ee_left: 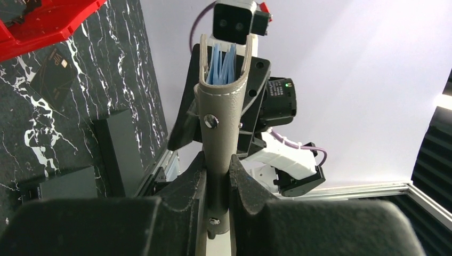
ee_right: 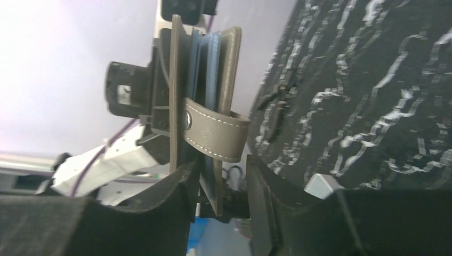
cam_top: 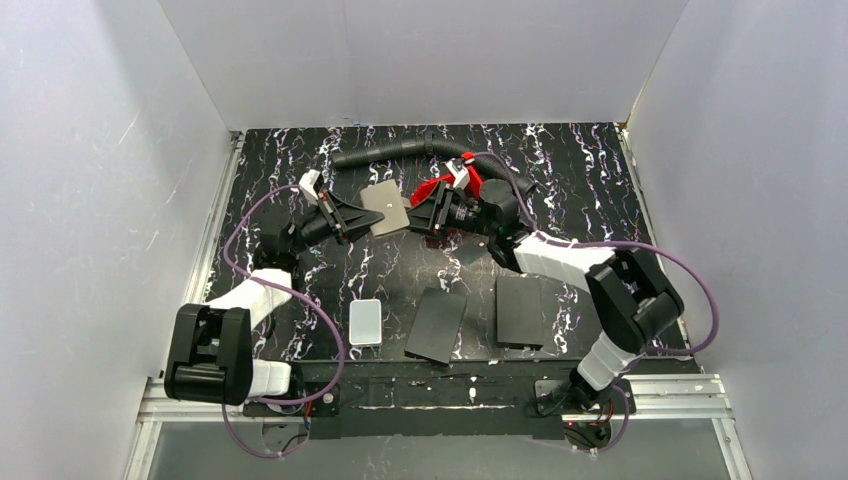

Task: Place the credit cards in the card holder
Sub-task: Close the card holder at the center of the board.

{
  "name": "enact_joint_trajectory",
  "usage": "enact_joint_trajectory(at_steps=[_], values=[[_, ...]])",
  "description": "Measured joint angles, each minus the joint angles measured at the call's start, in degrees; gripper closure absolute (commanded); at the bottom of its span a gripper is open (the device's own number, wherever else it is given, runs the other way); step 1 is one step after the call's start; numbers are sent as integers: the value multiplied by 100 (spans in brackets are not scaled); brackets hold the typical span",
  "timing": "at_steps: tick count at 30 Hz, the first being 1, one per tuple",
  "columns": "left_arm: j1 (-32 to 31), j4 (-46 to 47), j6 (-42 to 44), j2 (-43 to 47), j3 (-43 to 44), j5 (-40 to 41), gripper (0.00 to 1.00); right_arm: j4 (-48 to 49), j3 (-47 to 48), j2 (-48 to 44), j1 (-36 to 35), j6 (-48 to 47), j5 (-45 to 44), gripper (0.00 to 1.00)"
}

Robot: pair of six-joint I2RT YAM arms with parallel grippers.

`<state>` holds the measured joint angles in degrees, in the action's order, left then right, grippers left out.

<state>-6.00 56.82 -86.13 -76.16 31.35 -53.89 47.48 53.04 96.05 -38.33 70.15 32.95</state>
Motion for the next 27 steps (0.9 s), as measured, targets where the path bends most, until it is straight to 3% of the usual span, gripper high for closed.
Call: enact_joint_trajectory(at_steps=[6, 11, 24, 27], values=[[-20, 63, 0, 20, -157, 92, 100, -1969, 332, -542, -74, -1377, -656, 45], [-9, 37, 2, 101, -334, 157, 100, -2953, 525, -811, -116, -2328, -1235, 39], [-13, 76, -205, 289, -575, 138, 100, -3517, 538, -881, -186, -3215, -2216, 42], [-13, 79, -232, 289, -673, 140, 100, -3517, 538, -881, -195, -3289, -2236, 36]])
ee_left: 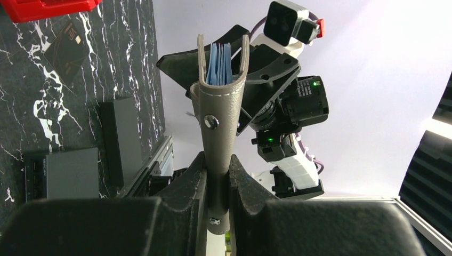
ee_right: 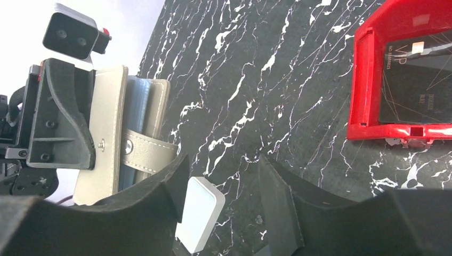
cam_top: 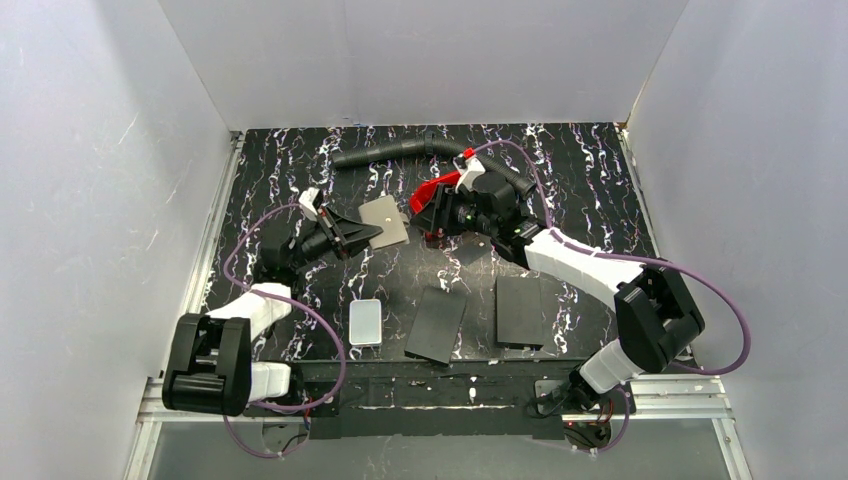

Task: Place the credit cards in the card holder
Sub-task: Close the card holder at the center of the board.

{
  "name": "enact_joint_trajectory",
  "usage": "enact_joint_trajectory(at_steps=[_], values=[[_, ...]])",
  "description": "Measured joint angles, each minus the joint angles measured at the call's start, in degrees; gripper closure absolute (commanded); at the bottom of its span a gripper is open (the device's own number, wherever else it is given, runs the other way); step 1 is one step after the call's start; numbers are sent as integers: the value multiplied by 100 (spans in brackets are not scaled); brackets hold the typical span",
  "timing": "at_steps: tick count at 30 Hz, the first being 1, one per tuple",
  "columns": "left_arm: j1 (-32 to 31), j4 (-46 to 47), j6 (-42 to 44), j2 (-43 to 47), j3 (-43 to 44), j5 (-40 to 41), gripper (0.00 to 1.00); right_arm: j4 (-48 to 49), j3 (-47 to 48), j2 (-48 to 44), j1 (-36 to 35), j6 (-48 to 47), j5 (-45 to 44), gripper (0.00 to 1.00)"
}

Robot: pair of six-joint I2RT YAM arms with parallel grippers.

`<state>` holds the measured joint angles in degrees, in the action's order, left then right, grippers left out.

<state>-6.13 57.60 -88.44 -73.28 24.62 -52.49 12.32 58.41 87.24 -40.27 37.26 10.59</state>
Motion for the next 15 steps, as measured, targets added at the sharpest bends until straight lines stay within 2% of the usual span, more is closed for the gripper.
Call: enact_joint_trajectory(at_steps=[2, 5, 12, 15], values=[[0, -15, -9, -2, -28, -2, 100, -2, 0, -4, 0, -83, 15, 29], [0, -17, 7, -26, 2, -105, 100, -166, -2, -105, 9, -518, 179, 25], [0, 17, 240, -358, 505, -986, 100, -957, -11, -1014, 188, -2369, 1099, 16], [-7, 17, 332, -450, 549, -1314, 100, -957, -68, -1379, 225, -3099, 1521, 8]])
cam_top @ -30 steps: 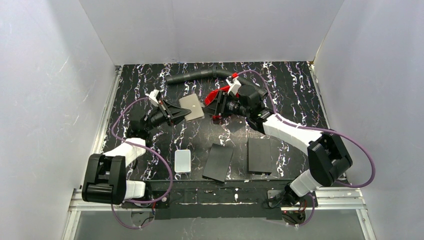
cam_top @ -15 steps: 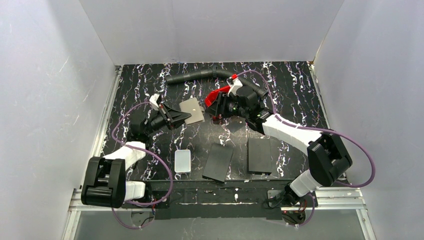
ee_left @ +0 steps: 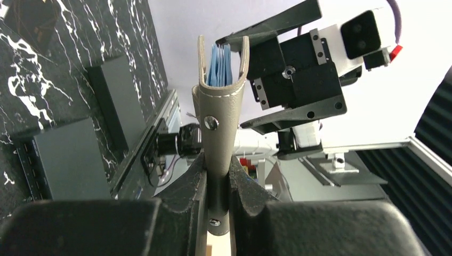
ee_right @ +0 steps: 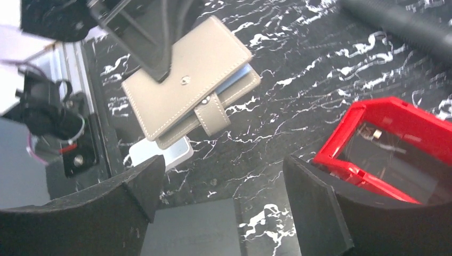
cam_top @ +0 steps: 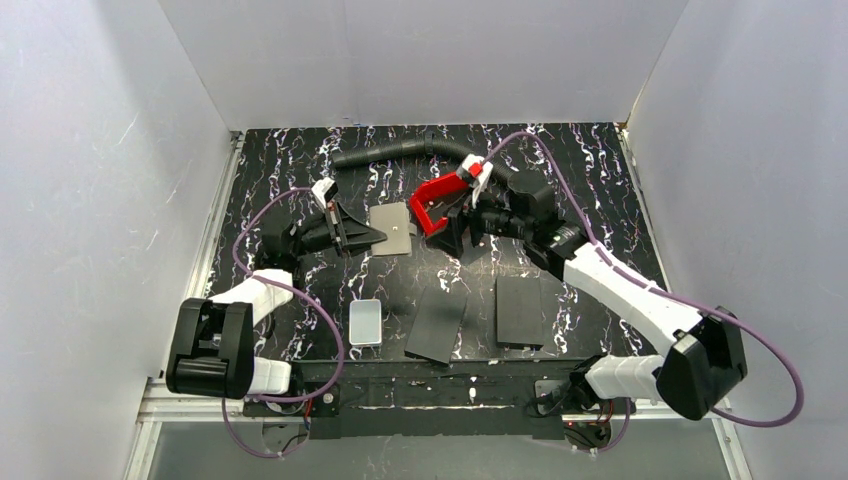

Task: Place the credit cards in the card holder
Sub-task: Close the card holder at the center of the board.

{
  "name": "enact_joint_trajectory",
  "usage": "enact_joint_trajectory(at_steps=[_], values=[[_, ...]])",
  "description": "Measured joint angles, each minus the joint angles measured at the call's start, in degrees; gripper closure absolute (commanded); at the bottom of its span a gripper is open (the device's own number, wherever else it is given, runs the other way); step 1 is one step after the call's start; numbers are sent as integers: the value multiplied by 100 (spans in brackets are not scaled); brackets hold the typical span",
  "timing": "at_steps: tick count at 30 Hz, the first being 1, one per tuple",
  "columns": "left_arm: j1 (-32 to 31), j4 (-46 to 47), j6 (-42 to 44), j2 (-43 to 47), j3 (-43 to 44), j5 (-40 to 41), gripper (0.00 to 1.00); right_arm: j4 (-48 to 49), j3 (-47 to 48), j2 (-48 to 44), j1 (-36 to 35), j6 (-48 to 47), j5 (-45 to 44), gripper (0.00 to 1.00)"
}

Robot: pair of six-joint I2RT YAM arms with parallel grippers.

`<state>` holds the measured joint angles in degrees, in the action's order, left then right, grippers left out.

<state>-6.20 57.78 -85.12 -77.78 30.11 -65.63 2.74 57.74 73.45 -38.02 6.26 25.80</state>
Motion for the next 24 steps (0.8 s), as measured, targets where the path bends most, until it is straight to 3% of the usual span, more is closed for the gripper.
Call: enact_joint_trajectory(at_steps=[8, 16, 22, 24], values=[[-162, -4, 181, 37, 0, -514, 100, -107, -160, -221, 4, -1412, 1178, 12], [-420, -11, 284, 101, 2, -623, 100, 535, -387, -168, 2, -1755, 2127, 22], [-531, -15, 308, 101, 7, -621, 100, 734, -387, 9, -7, -1871, 2358, 30], [-535, -15, 306, 103, 11, -621, 100, 750, -393, 48, -26, -1902, 2341, 37]])
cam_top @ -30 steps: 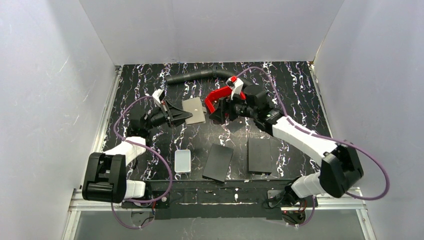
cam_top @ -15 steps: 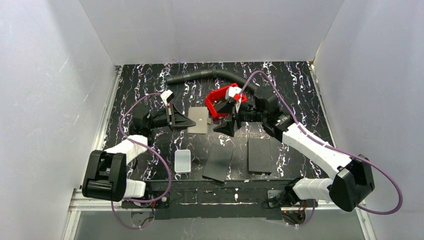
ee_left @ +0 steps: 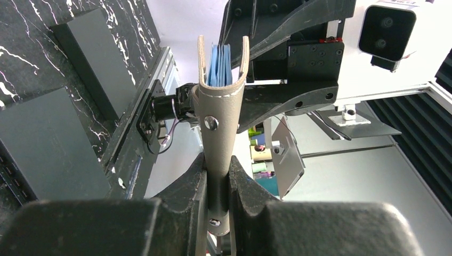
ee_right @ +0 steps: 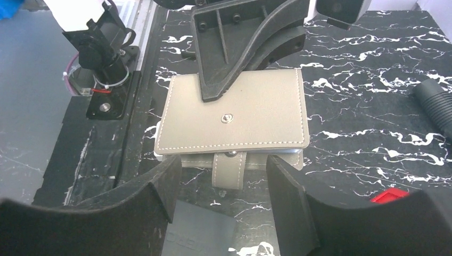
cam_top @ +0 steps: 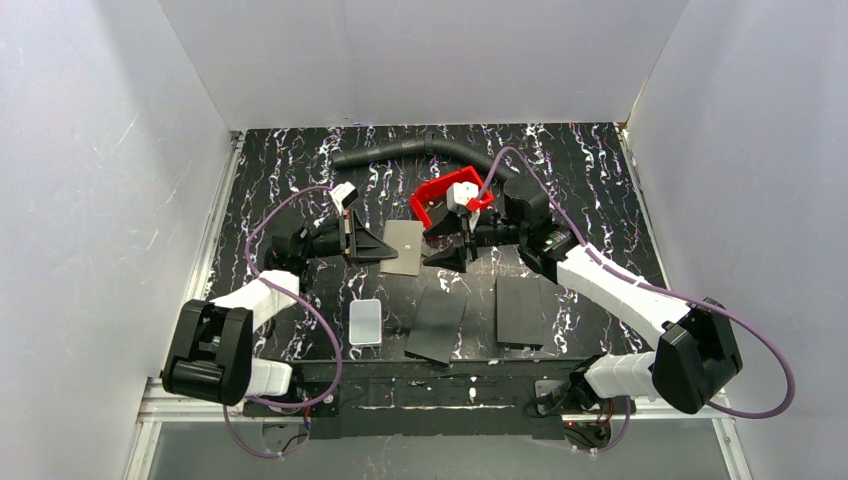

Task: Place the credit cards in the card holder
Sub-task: Close the card holder at the center of the board.

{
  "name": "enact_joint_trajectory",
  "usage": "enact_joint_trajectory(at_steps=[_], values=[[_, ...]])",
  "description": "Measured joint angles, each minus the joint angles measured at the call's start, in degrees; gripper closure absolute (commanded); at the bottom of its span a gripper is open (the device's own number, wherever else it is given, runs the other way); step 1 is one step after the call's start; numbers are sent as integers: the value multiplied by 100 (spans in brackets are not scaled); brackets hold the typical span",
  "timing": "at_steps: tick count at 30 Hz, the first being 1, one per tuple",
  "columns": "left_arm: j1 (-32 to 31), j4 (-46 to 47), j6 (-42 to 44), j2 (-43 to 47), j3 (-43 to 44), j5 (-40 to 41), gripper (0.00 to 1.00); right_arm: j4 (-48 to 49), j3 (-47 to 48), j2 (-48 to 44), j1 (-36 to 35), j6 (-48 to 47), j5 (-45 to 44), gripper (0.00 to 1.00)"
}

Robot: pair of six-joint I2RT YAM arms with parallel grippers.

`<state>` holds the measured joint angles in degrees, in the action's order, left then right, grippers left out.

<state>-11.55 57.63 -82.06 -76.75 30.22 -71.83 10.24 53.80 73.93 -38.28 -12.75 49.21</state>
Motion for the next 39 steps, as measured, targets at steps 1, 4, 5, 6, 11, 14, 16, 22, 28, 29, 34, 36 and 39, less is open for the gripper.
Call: enact_joint_trajectory(at_steps=[1, 4, 5, 6, 11, 14, 16, 22, 28, 29, 34, 36, 39], values=[[0, -9, 0, 2, 7, 0, 100, 9, -4, 11, 0, -20, -2, 43], [0, -22, -7, 13, 50, 0, 100, 35, -9, 42, -11, -101, -70, 42], [0, -20, -7, 20, 66, 0, 100, 37, -15, 44, -24, -105, -109, 37], [0, -20, -11, 26, 72, 2, 100, 39, -24, 44, -42, -101, -149, 34], [0, -24, -87, 44, 72, 57, 100, 260, -254, 17, -168, -127, -581, 35], [0, -48, -153, 44, 72, 109, 100, 323, -380, -7, -238, -162, -800, 43], [4, -57, -184, 44, 72, 142, 100, 326, -382, -7, -286, -208, -925, 47], [17, -59, -258, 44, 70, 289, 100, 350, -431, -22, -420, -229, -1290, 58], [7, -66, -254, 28, 61, 323, 100, 933, -866, -304, -450, -13, -1663, 72], [2, -70, -245, 22, 52, 328, 100, 1043, -957, -376, -450, 52, -1751, 73], [-55, -162, -74, -31, 9, 358, 100, 1486, -1287, -651, -461, 291, -1993, 73], [-57, -286, 111, -74, 4, 387, 100, 1561, -1311, -656, -461, 341, -2006, 73], [-59, -625, 542, -83, -31, 450, 100, 1565, -1311, -564, -461, 348, -1947, 75]])
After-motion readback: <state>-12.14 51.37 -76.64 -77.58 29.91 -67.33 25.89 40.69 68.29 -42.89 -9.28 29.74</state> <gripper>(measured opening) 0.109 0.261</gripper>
